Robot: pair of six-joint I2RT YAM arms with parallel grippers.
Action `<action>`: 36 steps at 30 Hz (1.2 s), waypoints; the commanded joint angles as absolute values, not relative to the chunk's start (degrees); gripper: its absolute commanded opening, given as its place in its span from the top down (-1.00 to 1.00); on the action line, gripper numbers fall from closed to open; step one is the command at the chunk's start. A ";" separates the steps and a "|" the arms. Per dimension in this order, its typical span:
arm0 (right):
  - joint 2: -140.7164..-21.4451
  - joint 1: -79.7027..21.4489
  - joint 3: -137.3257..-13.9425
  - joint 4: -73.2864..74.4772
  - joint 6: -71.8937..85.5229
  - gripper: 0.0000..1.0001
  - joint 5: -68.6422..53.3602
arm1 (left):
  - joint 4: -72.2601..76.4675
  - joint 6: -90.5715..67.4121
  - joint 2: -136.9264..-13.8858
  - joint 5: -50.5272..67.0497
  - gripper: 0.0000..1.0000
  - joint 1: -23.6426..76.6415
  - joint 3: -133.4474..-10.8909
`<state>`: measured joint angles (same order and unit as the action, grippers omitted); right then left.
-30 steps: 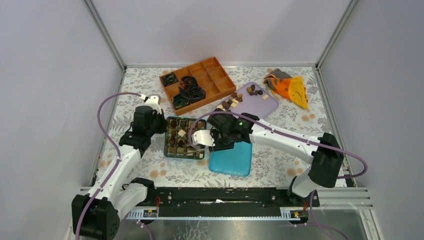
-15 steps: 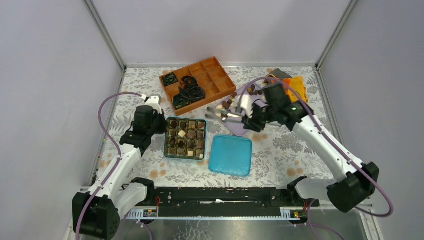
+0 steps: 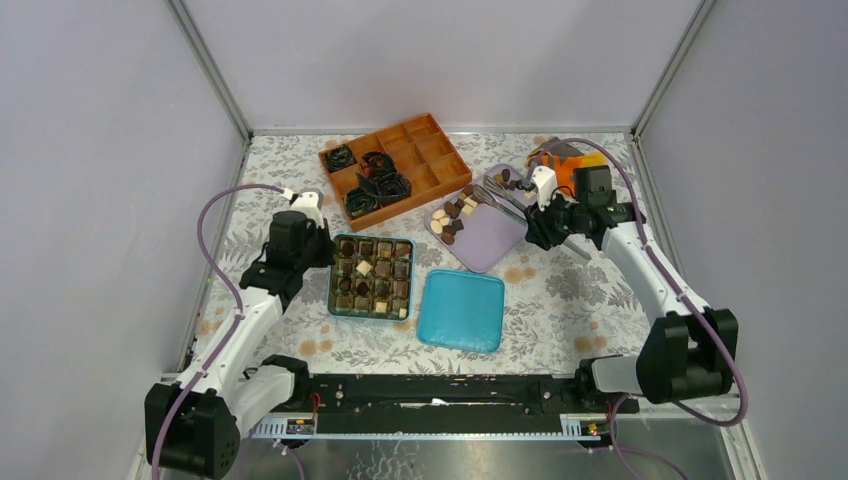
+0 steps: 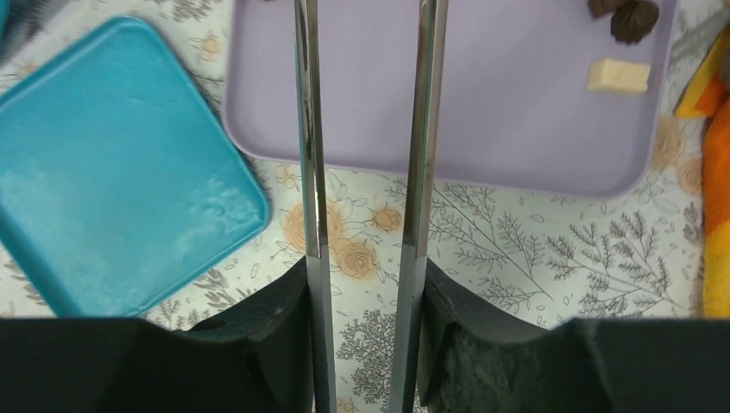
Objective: Pack the chocolate
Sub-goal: Pick up the fake chocolate from the plate.
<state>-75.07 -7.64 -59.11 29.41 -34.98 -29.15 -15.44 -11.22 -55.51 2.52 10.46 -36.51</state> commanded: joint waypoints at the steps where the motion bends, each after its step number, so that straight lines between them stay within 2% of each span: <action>1: -78.97 -7.47 -62.42 25.76 -32.79 0.12 -22.85 | -11.73 -12.89 -55.11 3.52 1.00 10.52 -39.07; 17: -92.67 -7.25 -68.39 26.99 -33.30 0.14 -7.56 | -12.30 -13.16 -55.40 3.69 1.00 10.47 -39.30; 36: -104.88 -7.68 -82.41 30.42 -32.44 0.16 -9.31 | -12.49 -13.18 -55.85 3.19 1.00 10.45 -39.47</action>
<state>-103.18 -7.44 -77.41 29.67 -33.21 -8.58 -16.27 -11.84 -56.12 2.52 10.46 -36.64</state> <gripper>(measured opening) 0.421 0.022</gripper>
